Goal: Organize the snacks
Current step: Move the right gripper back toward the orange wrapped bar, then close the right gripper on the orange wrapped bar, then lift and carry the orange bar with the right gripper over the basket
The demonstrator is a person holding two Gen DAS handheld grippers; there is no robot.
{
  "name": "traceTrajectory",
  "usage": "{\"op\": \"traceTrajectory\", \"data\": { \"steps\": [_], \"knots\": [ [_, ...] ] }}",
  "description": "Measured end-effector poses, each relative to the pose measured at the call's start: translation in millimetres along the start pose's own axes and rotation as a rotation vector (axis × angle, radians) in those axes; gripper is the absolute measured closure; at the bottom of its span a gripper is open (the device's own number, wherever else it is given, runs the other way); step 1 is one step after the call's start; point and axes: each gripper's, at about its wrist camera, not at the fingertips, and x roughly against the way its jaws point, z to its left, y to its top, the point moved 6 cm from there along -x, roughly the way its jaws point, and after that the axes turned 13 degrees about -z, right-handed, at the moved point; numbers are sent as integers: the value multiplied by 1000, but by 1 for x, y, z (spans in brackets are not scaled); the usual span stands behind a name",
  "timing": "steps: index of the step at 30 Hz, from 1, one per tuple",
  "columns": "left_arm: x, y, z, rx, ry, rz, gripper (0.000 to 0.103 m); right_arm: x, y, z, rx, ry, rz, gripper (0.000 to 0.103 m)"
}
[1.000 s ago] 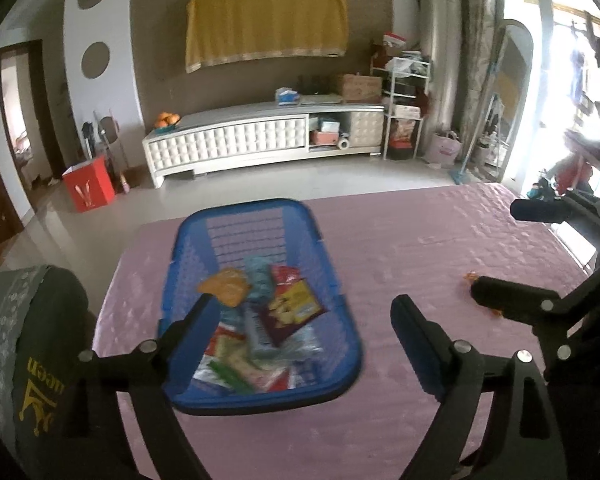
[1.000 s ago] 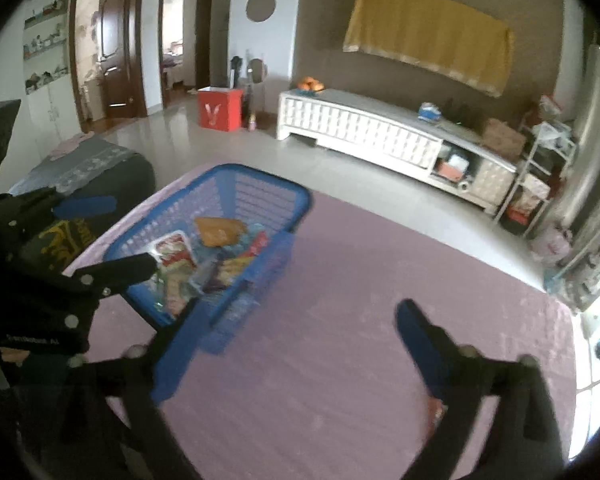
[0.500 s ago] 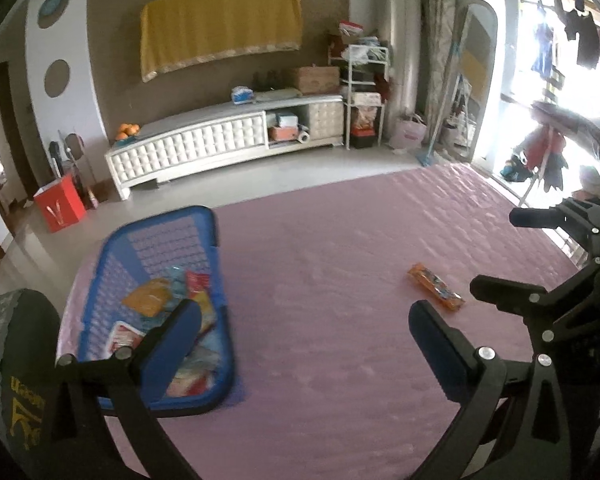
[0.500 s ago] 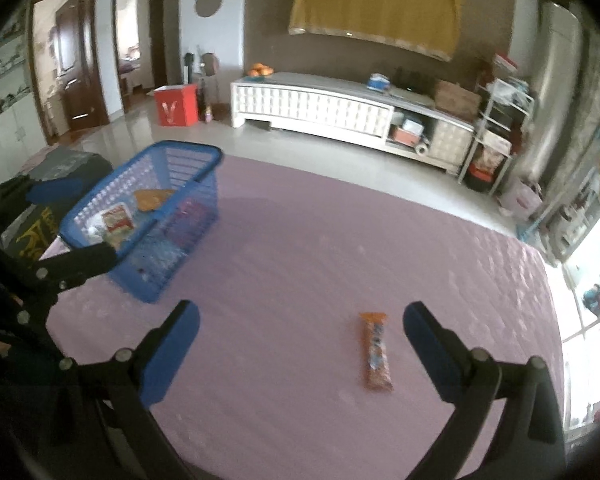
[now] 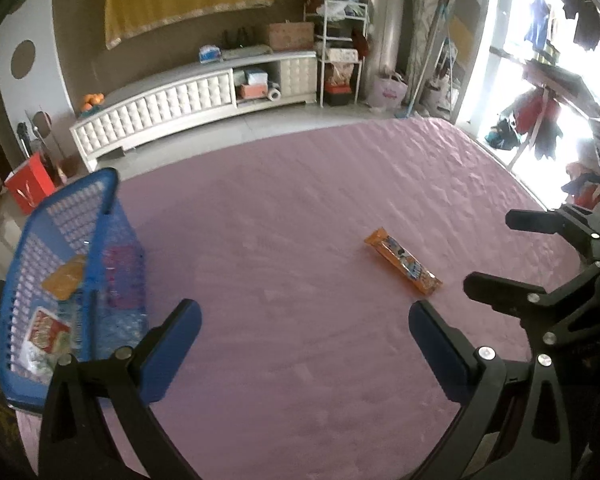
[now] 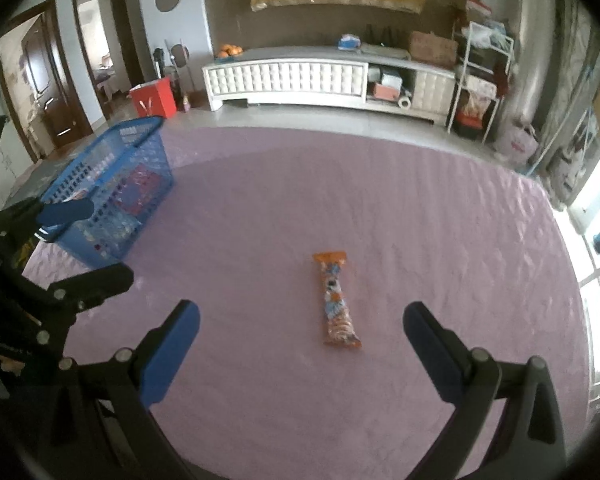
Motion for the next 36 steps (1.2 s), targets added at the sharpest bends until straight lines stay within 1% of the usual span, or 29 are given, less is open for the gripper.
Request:
{"op": "traceTrajectory", "data": {
  "steps": [4, 7, 9, 11, 16, 18, 22, 24, 25, 26, 27, 31, 36],
  "knots": [
    [-19, -4, -4, 0, -6, 35, 1, -17, -6, -13, -47, 21, 16, 2],
    [-37, -8, -2, 16, -10, 66, 1, -34, -11, -18, -63, 48, 42, 11],
    [-48, -10, 1, 18, -9, 76, 1, -48, -15, -20, -53, 45, 68, 23],
    [-59, -14, 4, 15, -2, 94, 1, -62, -20, -20, -42, 45, 99, 30],
    [-83, -21, 12, 25, -1, 131, 1, -89, -29, -26, -24, 29, 144, 35],
    [-91, -23, 15, 35, 0, 146, 1, -98, -34, -28, -21, 21, 170, 44],
    [-98, -27, 15, 49, -12, 161, 1, -108, -41, -29, -12, 19, 191, 55],
    [-101, -28, 17, 46, -11, 163, 1, -112, -44, -33, -3, 12, 209, 66],
    [-102, -29, 17, 46, -8, 165, 0, -115, -46, -35, 10, -3, 222, 70],
    [-102, -30, 18, 49, -5, 170, 0, -116, -48, -36, 30, -25, 229, 79],
    [-102, -30, 18, 53, -7, 170, 0, -115, -47, -37, 47, -37, 215, 80],
    [-91, -29, 19, 58, -9, 155, 1, -104, -46, -37, 34, -22, 199, 81],
    [-62, -16, 19, 55, -2, 105, 0, -76, -33, -22, 52, -13, 151, 81]
  ]
}}
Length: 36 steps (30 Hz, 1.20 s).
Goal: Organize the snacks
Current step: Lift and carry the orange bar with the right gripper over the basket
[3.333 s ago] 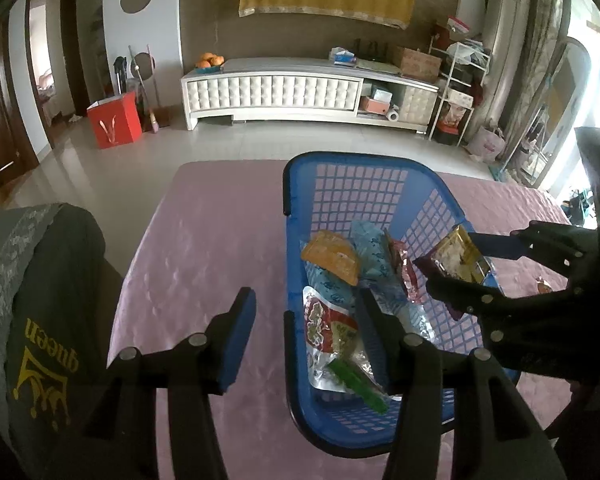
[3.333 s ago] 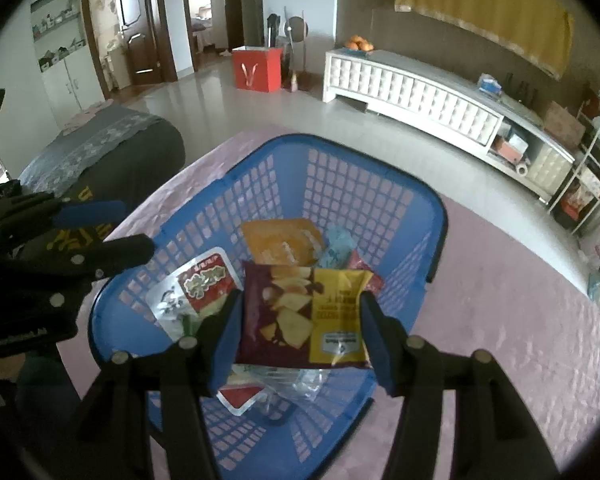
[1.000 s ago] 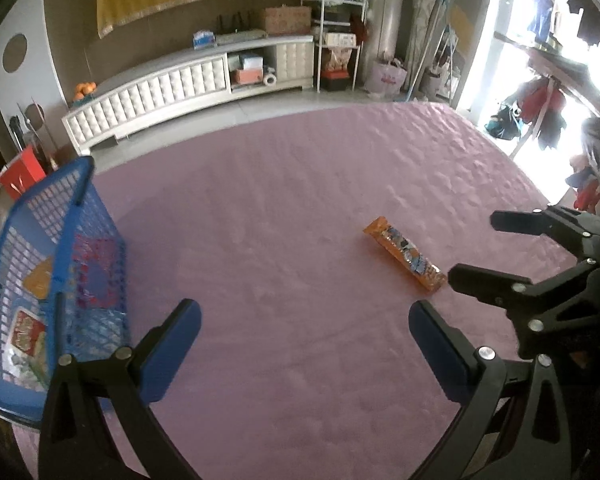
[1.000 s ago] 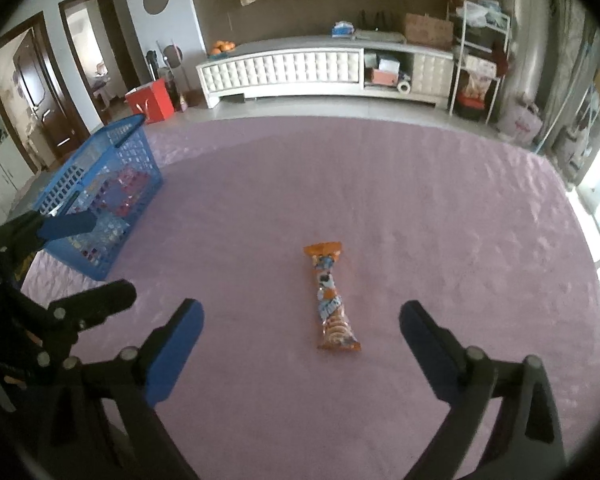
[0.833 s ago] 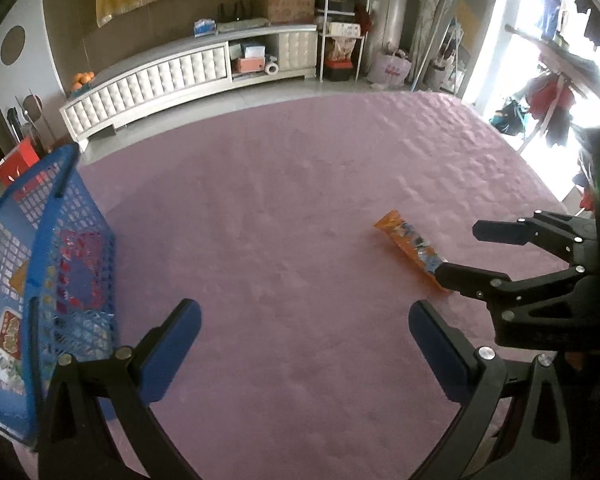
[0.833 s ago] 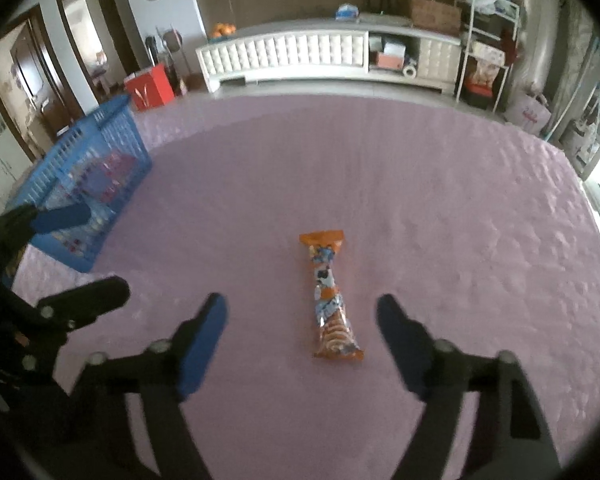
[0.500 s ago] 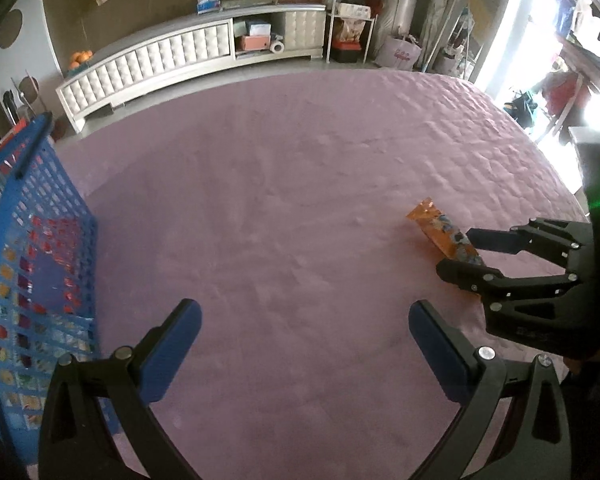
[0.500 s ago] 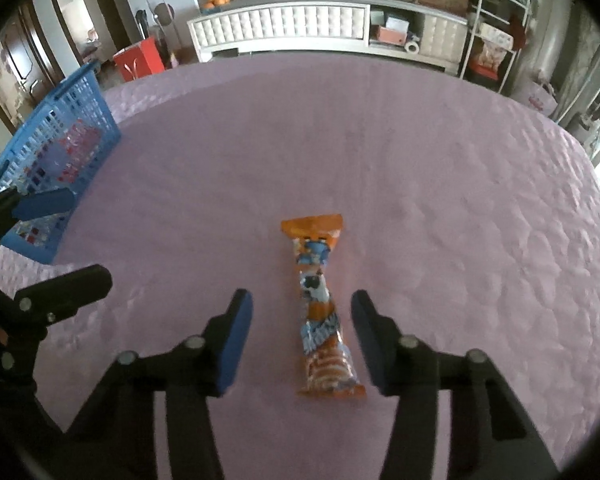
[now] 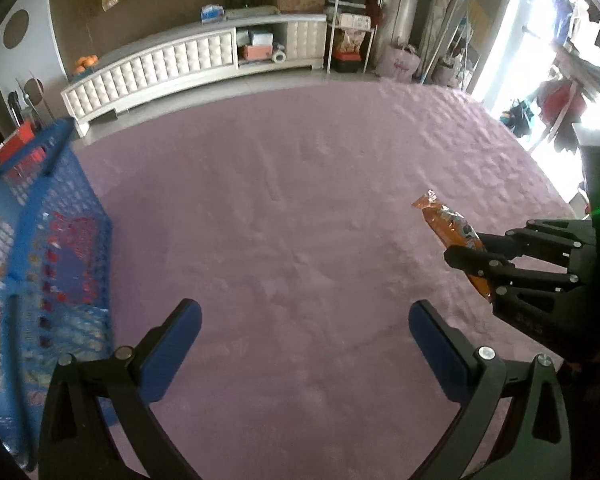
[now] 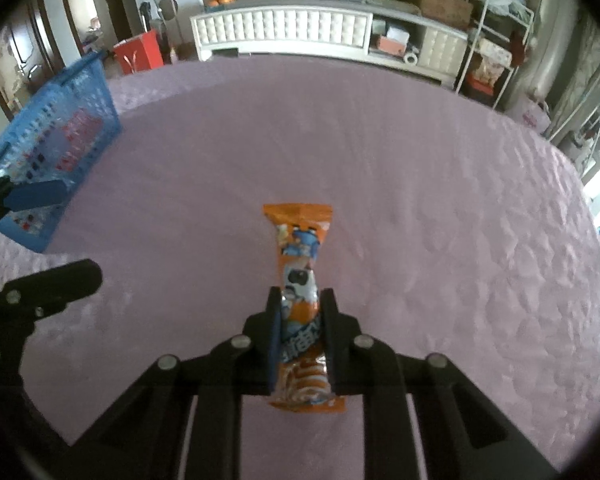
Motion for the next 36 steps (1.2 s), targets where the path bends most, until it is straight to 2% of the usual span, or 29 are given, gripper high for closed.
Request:
{"op": "traceTrajectory", "data": {
  "steps": [11, 18, 26, 36],
  "knots": [
    [94, 20, 20, 5, 46, -156, 1, 69, 31, 45, 79, 10, -110, 81],
    [148, 14, 42, 22, 81, -227, 1, 109, 52, 85, 120, 43, -192, 81],
    [198, 6, 65, 11, 141, -284, 0, 131, 70, 136, 192, 98, -256, 81],
    [246, -3, 124, 39, 212, -323, 1, 139, 87, 207, 249, 201, -301, 81]
  ]
}}
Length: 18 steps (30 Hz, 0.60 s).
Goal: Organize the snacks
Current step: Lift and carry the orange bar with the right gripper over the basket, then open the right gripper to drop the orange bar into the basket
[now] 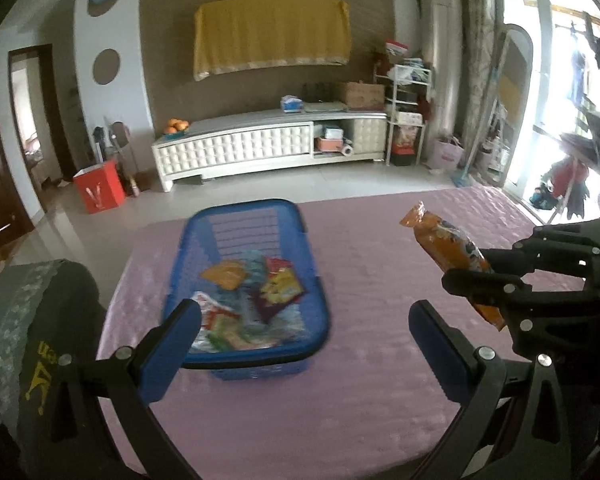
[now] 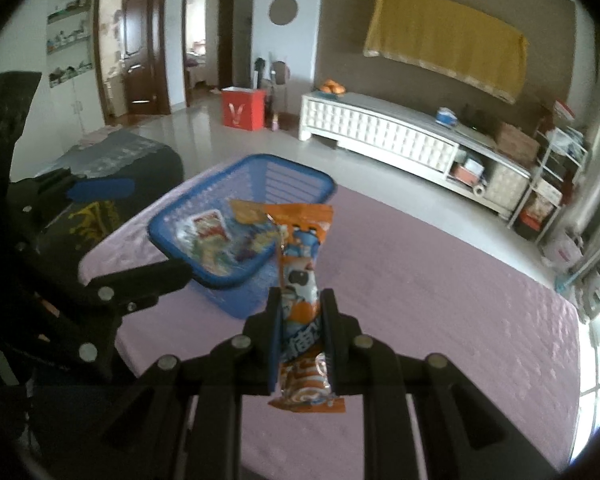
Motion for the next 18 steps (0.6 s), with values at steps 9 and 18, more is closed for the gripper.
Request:
{"op": "traceTrajectory", "data": {
  "steps": [9, 18],
  "knots": [
    [0, 3, 67, 9, 93, 4, 1, -33, 29, 44, 52, 68, -13, 81],
    [-36, -4, 120, 40, 137, 55, 1, -86, 43, 66, 86, 110, 24, 81]
  ]
}}
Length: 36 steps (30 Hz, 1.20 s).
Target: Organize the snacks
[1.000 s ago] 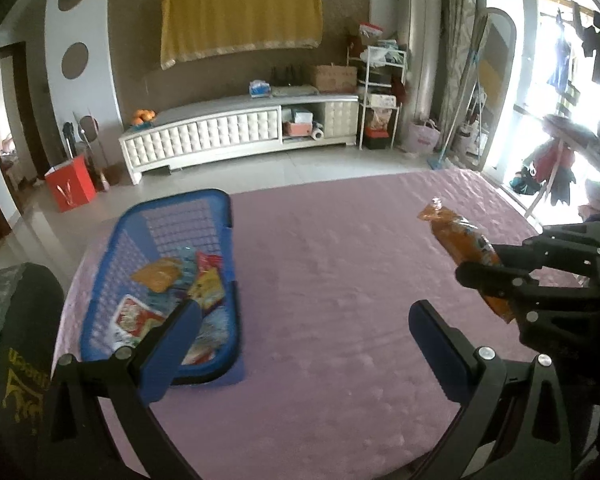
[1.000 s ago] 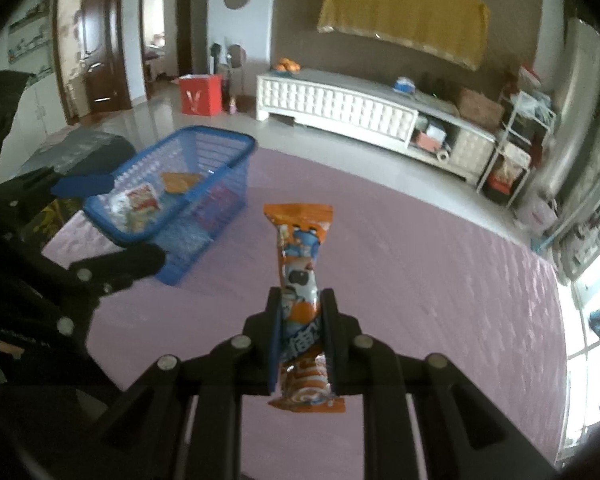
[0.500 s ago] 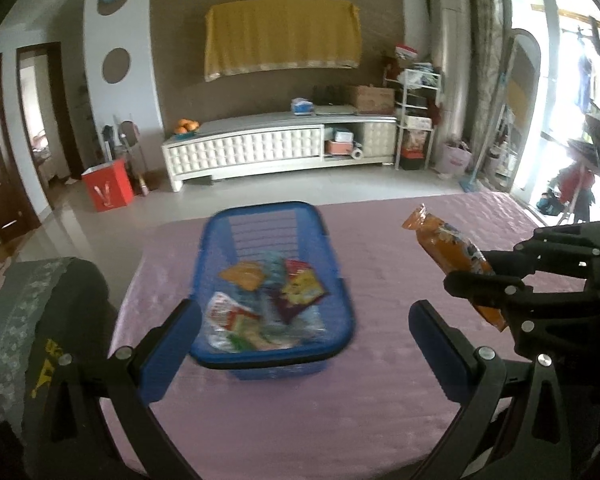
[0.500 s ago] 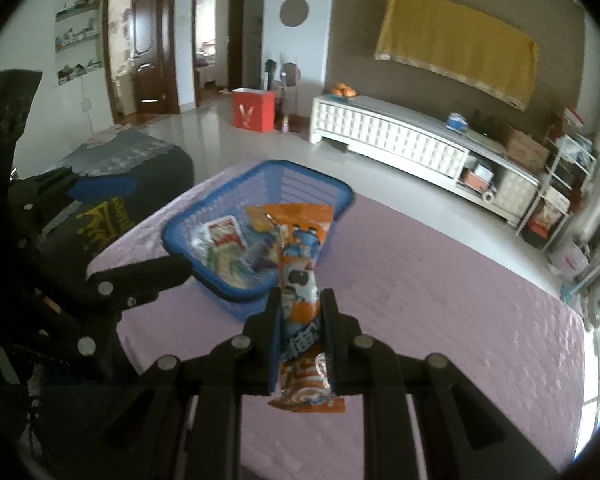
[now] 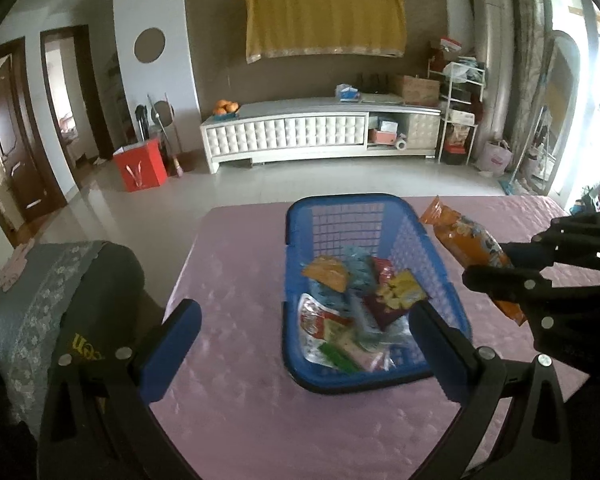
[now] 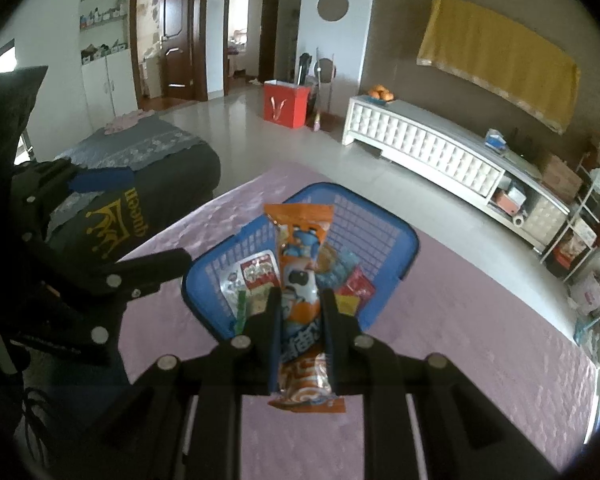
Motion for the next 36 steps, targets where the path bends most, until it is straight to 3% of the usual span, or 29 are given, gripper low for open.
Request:
{"op": "traceTrajectory", "data": {
  "steps": [12, 20, 22, 23, 24, 28, 36],
  "knots": [
    [-60, -14, 36, 71, 6, 69, 0, -75, -7, -5, -10, 57, 104, 81],
    [-79, -32, 45, 105, 14, 111, 1, -116, -18, 3, 13, 65, 167, 80],
    [-78, -34, 47, 120, 12, 113, 1, -124, -21, 3, 28, 47, 186, 62],
    [-77, -35, 47, 124, 12, 109, 1, -126, -22, 3, 36, 40, 193, 36],
    [-73, -34, 46, 125, 12, 96, 1, -125, -22, 3, 40, 36, 186, 19],
    [-54, -27, 39, 126, 10, 51, 0, -104, -18, -5, 13, 20, 118, 15],
    [5, -6, -15, 67, 17, -73, 0, -22, -18, -37, -56, -99, 6, 13]
  ]
}}
